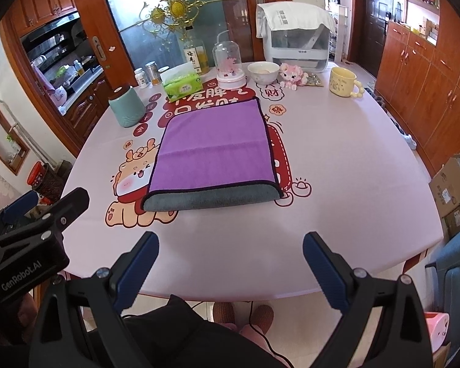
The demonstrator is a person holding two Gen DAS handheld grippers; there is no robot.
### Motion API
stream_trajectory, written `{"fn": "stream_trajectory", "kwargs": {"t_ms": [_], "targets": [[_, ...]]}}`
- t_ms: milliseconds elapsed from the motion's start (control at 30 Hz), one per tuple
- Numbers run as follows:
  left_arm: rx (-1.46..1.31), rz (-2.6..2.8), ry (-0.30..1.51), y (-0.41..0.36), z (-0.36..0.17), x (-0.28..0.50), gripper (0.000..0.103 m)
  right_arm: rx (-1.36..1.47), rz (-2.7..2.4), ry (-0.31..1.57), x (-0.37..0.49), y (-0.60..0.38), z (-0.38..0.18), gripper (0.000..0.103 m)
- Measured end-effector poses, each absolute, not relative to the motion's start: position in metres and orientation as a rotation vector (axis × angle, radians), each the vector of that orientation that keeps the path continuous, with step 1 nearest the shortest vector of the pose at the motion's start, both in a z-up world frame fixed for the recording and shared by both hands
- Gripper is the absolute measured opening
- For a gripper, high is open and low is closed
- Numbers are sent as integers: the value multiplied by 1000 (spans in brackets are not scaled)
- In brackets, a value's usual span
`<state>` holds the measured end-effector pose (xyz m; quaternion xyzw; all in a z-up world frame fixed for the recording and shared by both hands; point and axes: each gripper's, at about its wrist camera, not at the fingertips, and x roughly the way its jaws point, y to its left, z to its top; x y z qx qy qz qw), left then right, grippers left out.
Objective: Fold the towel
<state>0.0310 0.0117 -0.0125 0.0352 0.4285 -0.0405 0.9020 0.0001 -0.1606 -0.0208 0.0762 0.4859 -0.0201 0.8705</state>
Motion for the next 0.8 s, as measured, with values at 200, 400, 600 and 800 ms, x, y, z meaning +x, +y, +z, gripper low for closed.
{"fn": "stream_trajectory", "kwargs": {"t_ms": [200,400,600,800], "targets": [[80,-124,926,20,-21,48,102,177,-77,1038,6,-155,-24,95],[76,-163,957,33,-31,63,102,160,-95,1022,11,-139,-22,95],[78,-184,997,41,-41,74,102,158,-106,1007,17,-131,-24,95],[73,-180,1028,44,-48,87,102,164,-95,1032,31,-130,-28,94]]}}
